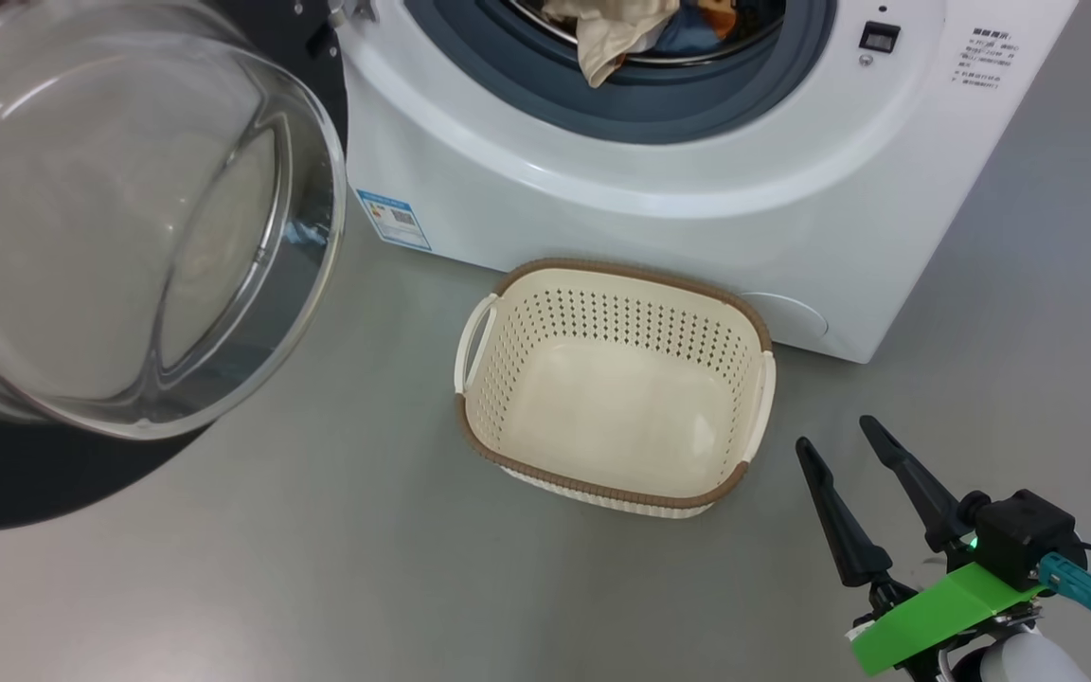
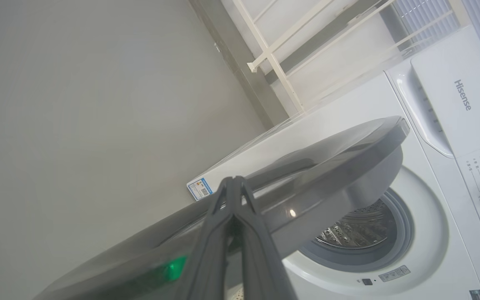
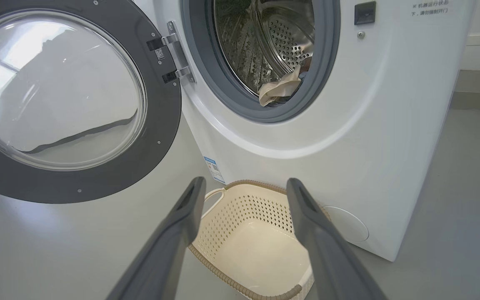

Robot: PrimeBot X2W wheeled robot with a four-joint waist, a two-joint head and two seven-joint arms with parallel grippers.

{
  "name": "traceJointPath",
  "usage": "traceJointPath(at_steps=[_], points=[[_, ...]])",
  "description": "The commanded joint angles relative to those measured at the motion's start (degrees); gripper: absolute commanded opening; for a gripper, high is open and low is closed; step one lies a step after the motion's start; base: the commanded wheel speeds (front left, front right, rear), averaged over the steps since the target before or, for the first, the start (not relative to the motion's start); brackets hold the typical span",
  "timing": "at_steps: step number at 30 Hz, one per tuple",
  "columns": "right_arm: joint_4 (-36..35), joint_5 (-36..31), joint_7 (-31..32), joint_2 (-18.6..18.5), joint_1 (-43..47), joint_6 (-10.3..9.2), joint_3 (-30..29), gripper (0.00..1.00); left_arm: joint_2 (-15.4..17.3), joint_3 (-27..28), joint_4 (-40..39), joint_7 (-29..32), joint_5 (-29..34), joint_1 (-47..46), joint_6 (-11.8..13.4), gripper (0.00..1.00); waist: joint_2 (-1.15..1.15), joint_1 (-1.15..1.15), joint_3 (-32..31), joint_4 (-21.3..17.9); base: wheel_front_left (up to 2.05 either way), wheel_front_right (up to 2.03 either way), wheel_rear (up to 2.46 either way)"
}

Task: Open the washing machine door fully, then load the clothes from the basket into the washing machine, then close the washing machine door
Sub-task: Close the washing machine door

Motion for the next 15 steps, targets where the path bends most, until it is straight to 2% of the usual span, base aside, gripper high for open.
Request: traceJointPath(at_steps=[1, 15], points=[[-1.27, 0.27, -0.28, 0.21, 0.72, 0.09, 0.94, 1.0, 2.83, 0.75, -1.7, 1.89, -0.76, 1.34, -0.17, 0.0, 0.0, 0.0, -0.65, -0.01, 0.0, 0.0, 0.0], [-1.62, 0.32, -0.28, 0.43, 1.99, 0.09, 0.21, 1.0, 2.73, 0.37, -8.51, 7.66, -2.82, 4.5, -0.17, 0.0, 0.0, 0.0, -2.14, 0.13, 0.0, 0.0, 0.0]])
